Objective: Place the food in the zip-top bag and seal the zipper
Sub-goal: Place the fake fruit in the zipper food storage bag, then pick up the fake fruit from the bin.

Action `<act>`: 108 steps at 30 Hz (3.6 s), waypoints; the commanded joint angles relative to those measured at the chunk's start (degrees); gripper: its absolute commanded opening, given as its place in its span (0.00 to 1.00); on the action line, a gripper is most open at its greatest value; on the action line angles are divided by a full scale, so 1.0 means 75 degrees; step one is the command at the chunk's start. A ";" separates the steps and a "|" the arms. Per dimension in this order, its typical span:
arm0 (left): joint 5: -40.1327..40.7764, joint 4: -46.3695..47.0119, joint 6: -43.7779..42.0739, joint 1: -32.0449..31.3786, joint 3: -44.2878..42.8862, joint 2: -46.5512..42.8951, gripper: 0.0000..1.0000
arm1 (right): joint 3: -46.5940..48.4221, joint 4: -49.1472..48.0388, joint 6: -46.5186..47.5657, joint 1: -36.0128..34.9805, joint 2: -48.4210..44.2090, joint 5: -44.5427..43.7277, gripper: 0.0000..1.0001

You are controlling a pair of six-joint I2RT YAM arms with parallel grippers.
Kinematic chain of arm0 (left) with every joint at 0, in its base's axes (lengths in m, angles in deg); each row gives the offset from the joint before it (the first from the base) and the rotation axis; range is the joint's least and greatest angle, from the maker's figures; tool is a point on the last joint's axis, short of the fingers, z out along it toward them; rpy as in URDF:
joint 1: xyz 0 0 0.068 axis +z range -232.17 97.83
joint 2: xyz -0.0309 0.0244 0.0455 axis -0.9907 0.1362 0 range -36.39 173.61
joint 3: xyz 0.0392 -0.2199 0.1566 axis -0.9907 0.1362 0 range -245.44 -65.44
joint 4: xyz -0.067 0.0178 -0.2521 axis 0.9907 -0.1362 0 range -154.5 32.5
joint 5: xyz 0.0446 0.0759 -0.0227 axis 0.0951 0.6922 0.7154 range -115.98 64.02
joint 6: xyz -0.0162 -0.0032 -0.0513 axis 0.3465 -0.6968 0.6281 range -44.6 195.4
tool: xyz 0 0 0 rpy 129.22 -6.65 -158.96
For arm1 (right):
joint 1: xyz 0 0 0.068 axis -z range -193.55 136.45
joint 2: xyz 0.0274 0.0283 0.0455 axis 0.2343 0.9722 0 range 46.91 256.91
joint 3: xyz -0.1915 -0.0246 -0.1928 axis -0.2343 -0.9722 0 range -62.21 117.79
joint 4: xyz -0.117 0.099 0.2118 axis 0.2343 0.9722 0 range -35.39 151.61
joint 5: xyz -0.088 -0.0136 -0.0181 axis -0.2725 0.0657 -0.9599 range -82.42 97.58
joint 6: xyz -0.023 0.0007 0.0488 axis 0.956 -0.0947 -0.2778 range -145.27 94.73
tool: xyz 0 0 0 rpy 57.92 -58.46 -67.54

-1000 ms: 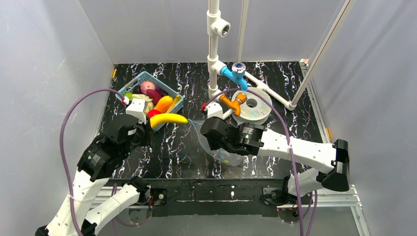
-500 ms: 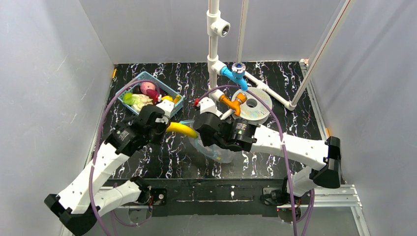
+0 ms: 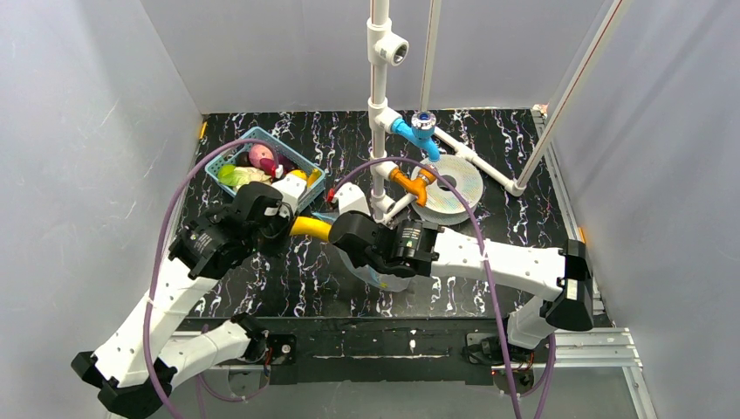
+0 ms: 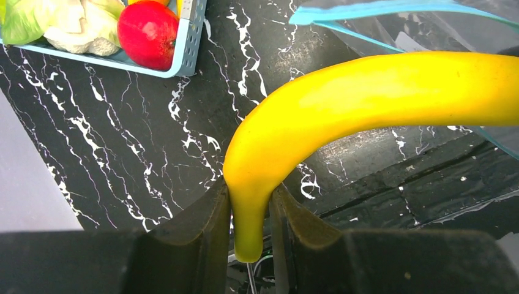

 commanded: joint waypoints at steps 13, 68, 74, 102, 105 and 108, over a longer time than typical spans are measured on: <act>0.0273 -0.0652 -0.0799 -0.0038 -0.0399 0.0742 0.00 | 0.0112 -0.0738 0.0698 -0.0306 -0.0171 -0.0426 0.01; -0.2263 0.0646 0.0895 -0.0417 -0.0988 0.0360 0.48 | -0.0854 -0.1729 0.0089 -0.0071 -0.0331 0.0468 0.01; -0.1000 0.1390 0.1878 -0.0413 -0.0897 -0.0815 0.56 | -0.0973 -0.1181 -0.0043 -0.0058 -0.0492 -0.0043 0.01; -0.3361 0.4319 0.1384 0.3613 -0.0471 0.2966 0.68 | -0.2028 0.0061 -0.0058 0.0327 -0.2811 -0.1114 0.01; -0.3751 0.5448 0.1004 0.3606 -0.0421 0.3860 0.65 | -0.2174 -0.0157 0.0016 0.0414 -0.2929 -0.1030 0.01; -0.3583 0.6028 0.0168 0.3603 -0.0575 0.4624 0.63 | -0.2254 -0.0317 0.0057 0.0495 -0.3011 -0.0845 0.01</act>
